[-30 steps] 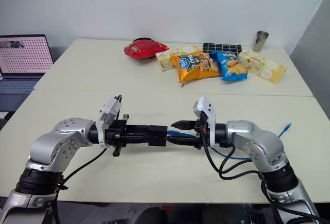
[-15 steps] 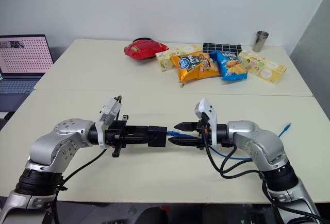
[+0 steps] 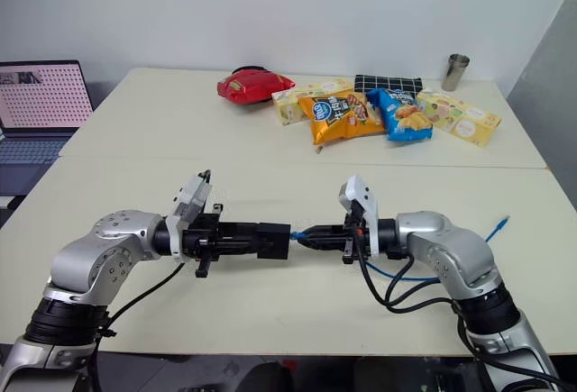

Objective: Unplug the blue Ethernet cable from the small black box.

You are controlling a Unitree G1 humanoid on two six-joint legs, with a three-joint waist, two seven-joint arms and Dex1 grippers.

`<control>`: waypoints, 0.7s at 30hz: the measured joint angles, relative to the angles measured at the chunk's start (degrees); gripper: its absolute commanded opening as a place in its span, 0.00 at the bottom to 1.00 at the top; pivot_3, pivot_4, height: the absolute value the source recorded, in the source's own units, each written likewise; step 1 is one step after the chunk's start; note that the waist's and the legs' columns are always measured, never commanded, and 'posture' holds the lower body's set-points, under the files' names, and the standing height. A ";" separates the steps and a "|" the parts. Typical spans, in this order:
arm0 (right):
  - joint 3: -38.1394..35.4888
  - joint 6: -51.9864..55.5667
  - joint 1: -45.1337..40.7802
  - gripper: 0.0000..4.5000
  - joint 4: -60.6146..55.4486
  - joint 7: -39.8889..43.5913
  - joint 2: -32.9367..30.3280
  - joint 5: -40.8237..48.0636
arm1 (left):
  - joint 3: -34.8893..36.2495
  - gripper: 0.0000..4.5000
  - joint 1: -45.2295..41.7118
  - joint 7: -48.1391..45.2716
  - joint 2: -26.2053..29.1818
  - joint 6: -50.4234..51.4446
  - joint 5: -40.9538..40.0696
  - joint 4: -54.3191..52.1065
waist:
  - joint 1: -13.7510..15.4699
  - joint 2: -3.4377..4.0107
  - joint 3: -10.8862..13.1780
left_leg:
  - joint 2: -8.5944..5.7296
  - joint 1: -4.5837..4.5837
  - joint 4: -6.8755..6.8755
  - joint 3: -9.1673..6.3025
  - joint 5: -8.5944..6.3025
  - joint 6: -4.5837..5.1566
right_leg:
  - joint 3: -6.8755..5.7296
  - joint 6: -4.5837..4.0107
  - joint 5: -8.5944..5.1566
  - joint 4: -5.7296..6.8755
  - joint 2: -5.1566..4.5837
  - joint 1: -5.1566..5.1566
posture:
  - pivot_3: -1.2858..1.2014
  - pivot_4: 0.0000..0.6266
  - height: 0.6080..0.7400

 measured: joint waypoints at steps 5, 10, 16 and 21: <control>0.44 -0.31 -0.32 0.00 0.23 1.25 -0.14 -1.15 | -0.03 0.17 0.55 -0.02 0.00 0.00 0.08 -0.34 | 0.00 0.00 0.00 | 0.00 0.00 -0.01 0.00 0.00 0.00 | 0.00 0.00 0.00 0.00 0.00 0.00 | 0.52 0.24 1.00; 0.79 -0.67 -1.05 0.24 0.86 3.04 -0.95 -1.62 | -0.10 0.17 0.92 -0.30 -0.01 -0.11 0.17 -1.38 | 0.01 0.00 0.00 | 0.00 0.00 0.00 -0.01 0.00 0.00 | -0.01 0.00 0.00 -0.01 0.00 0.00 | 0.52 0.24 1.00; 0.78 -0.16 -1.04 0.47 1.01 4.09 -1.68 -1.46 | -0.17 0.17 0.94 -0.90 -0.07 -0.14 0.16 -1.63 | 0.00 0.00 0.00 | 0.00 0.00 -0.01 -0.01 -0.01 0.01 | -0.01 0.00 0.00 -0.03 0.00 0.01 | 0.52 0.24 1.00; 0.78 0.49 -0.80 0.47 0.92 4.30 -1.74 -1.37 | -0.17 0.17 0.95 -1.22 -0.08 -0.14 0.17 -1.63 | 0.01 0.00 0.00 | 0.00 -0.01 -0.01 -0.01 -0.01 0.01 | -0.01 0.00 0.00 -0.06 0.00 0.02 | 0.52 0.24 1.00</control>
